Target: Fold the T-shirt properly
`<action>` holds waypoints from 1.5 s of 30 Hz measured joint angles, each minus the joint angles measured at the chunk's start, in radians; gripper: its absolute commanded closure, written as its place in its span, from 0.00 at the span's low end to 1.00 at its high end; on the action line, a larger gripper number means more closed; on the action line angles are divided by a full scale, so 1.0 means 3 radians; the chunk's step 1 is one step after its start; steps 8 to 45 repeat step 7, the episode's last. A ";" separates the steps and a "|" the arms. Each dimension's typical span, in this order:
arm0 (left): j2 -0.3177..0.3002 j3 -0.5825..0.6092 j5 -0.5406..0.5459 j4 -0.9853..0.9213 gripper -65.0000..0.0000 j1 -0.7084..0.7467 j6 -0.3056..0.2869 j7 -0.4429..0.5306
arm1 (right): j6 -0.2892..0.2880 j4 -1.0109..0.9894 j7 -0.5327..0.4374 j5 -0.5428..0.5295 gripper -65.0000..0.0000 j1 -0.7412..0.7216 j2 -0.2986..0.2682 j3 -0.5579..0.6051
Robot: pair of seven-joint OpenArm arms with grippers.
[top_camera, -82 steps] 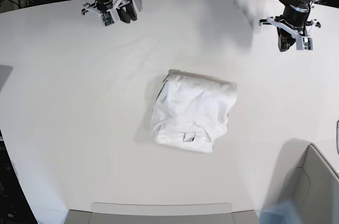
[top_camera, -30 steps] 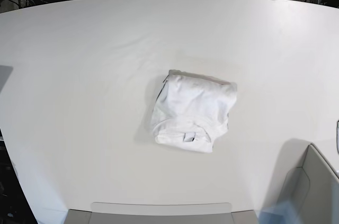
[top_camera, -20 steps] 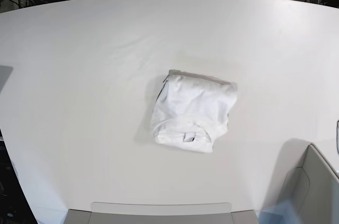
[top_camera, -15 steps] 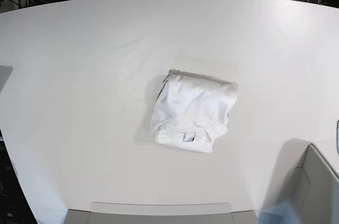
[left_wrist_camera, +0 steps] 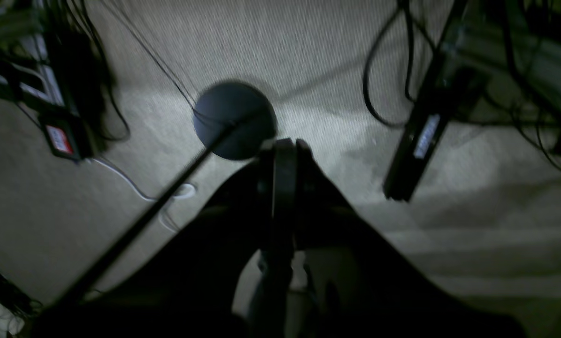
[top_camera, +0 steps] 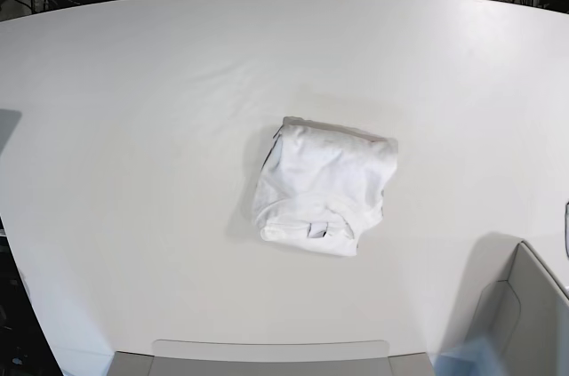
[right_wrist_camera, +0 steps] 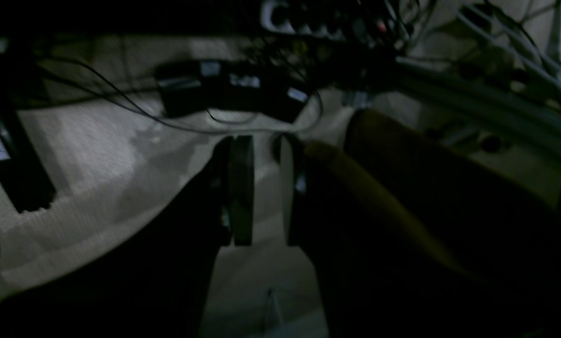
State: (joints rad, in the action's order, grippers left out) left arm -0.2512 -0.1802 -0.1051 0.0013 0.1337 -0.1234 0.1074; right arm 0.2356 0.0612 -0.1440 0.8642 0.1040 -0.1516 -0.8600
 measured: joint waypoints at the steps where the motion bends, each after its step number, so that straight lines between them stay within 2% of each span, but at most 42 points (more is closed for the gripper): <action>1: 0.0009 0.0000 0.0000 0.0000 0.97 0.0001 0.0000 -0.0008 | 0.0001 -0.0001 -0.0015 -0.0010 0.85 -0.0023 0.0001 0.0000; 45: 0.0014 0.0000 0.0003 -0.0011 0.97 -0.0017 0.0001 -0.0009 | 0.0017 -0.0005 0.0014 -0.0010 0.85 0.0023 -0.0018 0.0000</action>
